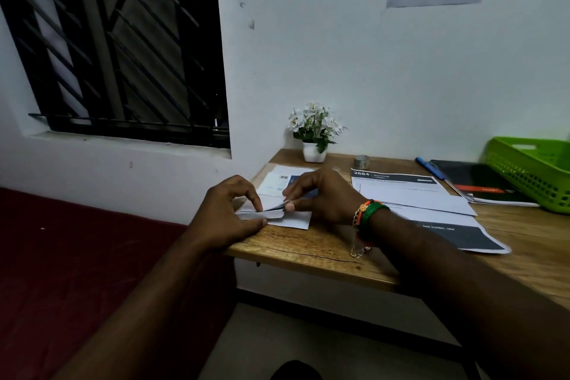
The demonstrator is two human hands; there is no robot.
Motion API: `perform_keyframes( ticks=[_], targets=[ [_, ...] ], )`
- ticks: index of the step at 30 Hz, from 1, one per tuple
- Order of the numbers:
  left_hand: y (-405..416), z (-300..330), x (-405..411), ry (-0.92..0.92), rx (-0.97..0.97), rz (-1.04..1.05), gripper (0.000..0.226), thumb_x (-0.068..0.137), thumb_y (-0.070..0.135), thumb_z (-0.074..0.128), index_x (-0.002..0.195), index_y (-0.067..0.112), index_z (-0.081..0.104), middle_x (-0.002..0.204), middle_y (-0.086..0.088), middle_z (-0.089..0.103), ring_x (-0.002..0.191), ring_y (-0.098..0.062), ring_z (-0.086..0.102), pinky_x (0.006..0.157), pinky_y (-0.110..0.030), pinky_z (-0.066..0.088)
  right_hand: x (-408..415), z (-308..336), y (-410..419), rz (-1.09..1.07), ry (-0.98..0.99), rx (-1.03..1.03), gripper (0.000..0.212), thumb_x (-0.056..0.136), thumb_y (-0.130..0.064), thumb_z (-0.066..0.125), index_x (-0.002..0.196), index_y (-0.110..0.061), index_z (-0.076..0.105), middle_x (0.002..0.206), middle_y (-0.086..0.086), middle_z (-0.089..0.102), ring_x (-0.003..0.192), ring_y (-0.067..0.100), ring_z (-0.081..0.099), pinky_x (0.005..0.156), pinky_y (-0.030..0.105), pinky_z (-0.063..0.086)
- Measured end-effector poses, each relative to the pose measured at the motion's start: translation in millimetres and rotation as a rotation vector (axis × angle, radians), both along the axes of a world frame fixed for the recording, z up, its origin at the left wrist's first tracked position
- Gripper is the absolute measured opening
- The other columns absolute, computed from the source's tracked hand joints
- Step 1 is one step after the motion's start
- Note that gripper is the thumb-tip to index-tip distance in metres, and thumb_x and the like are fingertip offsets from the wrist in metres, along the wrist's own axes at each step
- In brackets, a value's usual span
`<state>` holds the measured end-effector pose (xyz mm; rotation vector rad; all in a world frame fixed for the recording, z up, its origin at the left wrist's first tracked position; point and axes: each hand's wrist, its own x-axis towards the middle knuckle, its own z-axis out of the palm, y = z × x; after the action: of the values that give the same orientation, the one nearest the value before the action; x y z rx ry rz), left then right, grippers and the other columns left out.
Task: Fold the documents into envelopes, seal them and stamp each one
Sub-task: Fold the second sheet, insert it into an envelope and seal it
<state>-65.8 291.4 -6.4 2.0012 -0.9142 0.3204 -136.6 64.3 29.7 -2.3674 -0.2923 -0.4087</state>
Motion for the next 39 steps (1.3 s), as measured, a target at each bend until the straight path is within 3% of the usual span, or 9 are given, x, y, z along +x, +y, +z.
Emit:
perform_keyframes(
  ticks=[5, 8, 14, 18, 23, 27, 32, 35, 39],
  targets=[
    [-1.6, 0.1, -2.1, -0.002, -0.036, 0.036, 0.042, 0.063, 0.03, 0.096, 0.089, 0.031, 0.063, 0.104, 0.019, 0.061, 0.101, 0.0, 0.058, 0.083, -0.02, 0.051, -6.7, 6.3, 0.7, -0.01, -0.131, 0.149, 0.012, 0.082, -0.021, 0.081, 0.087, -0.01, 0.079, 0.095, 0.0, 0.077, 0.093, 0.012, 0.071, 0.083, 0.022, 0.056],
    [-2.5, 0.0, 3.6, -0.006, -0.006, 0.026, 0.049, 0.064, 0.033, 0.095, 0.099, 0.032, 0.06, 0.105, 0.017, 0.057, 0.098, -0.001, 0.058, 0.085, -0.034, 0.056, -17.0, 18.4, 11.2, 0.004, -0.204, 0.191, 0.012, 0.083, -0.022, 0.08, 0.086, -0.01, 0.079, 0.09, 0.0, 0.077, 0.085, 0.016, 0.071, 0.078, 0.03, 0.057],
    [-0.4, 2.8, 4.1, 0.141, -0.035, 0.06, 0.096, 0.052, 0.054, 0.096, 0.135, 0.033, 0.052, 0.14, 0.013, 0.049, 0.129, -0.011, 0.049, 0.094, -0.024, 0.045, -60.3, 67.0, 24.2, 0.034, -0.394, 0.368, 0.006, 0.086, -0.012, 0.077, 0.084, -0.007, 0.074, 0.079, -0.001, 0.072, 0.068, 0.008, 0.066, 0.063, 0.027, 0.056],
    [-23.0, 35.3, -27.4, 0.037, -0.283, -0.108, 0.084, 0.059, 0.076, 0.079, 0.13, 0.038, 0.055, 0.133, 0.017, 0.06, 0.124, -0.003, 0.056, 0.095, -0.024, 0.047, -83.6, 87.4, 9.9, -0.052, -0.472, 0.498, 0.008, 0.088, -0.012, 0.075, 0.084, -0.006, 0.071, 0.071, 0.007, 0.069, 0.06, 0.014, 0.065, 0.055, 0.023, 0.049],
    [-97.6, 80.1, -58.6, -0.102, -0.474, -0.091, 0.075, 0.079, 0.044, 0.084, 0.141, 0.037, 0.042, 0.115, 0.017, 0.062, 0.106, -0.002, 0.063, 0.083, -0.026, 0.057, -104.8, 96.2, -28.0, -0.191, -0.598, 0.753, 0.007, 0.09, -0.006, 0.071, 0.089, -0.003, 0.065, 0.069, 0.01, 0.066, 0.058, 0.017, 0.065, 0.057, 0.026, 0.054],
    [-162.9, 110.0, -70.1, -0.289, -0.261, -0.05, 0.087, 0.069, 0.069, 0.071, 0.144, 0.04, 0.038, 0.132, 0.015, 0.05, 0.12, -0.008, 0.052, 0.099, -0.042, 0.049, -115.1, 89.1, -73.1, -0.331, -0.642, 0.87, 0.014, 0.09, -0.003, 0.067, 0.103, -0.001, 0.062, 0.069, 0.014, 0.069, 0.06, 0.021, 0.066, 0.056, 0.027, 0.053],
    [-231.4, 120.0, -64.1, -0.559, 0.216, 0.086, 0.11, 0.052, 0.089, 0.057, 0.147, 0.044, 0.025, 0.123, 0.008, 0.04, 0.114, -0.019, 0.047, 0.093, -0.047, 0.04, -109.5, 64.8, -144.3, -0.557, -0.483, 0.73, 0.047, 0.077, -0.004, 0.074, 0.116, -0.025, 0.058, 0.083, 0.008, 0.07, 0.056, 0.02, 0.064, 0.056, 0.033, 0.053],
    [-262.3, 97.9, -41.1, -0.61, 0.337, 0.03, 0.111, 0.051, 0.078, 0.068, 0.147, 0.043, 0.025, 0.121, 0.008, 0.037, 0.112, -0.02, 0.046, 0.09, -0.045, 0.035, -102.8, 49.7, -184.1, -0.612, -0.317, 0.575, 0.053, 0.068, -0.009, 0.079, 0.112, -0.03, 0.059, 0.086, 0.01, 0.075, 0.067, 0.025, 0.072, 0.063, 0.041, 0.06],
    [-277.7, 61.8, -18.8, -0.617, 0.394, -0.02, 0.113, 0.049, 0.064, 0.07, 0.15, 0.043, 0.024, 0.125, 0.011, 0.039, 0.115, -0.018, 0.043, 0.098, -0.045, 0.03, -96.6, 26.1, -207.8, -0.582, -0.168, 0.503, 0.033, 0.076, -0.006, 0.074, 0.105, -0.02, 0.066, 0.085, 0.009, 0.078, 0.074, 0.029, 0.073, 0.06, 0.035, 0.055]
  ],
)
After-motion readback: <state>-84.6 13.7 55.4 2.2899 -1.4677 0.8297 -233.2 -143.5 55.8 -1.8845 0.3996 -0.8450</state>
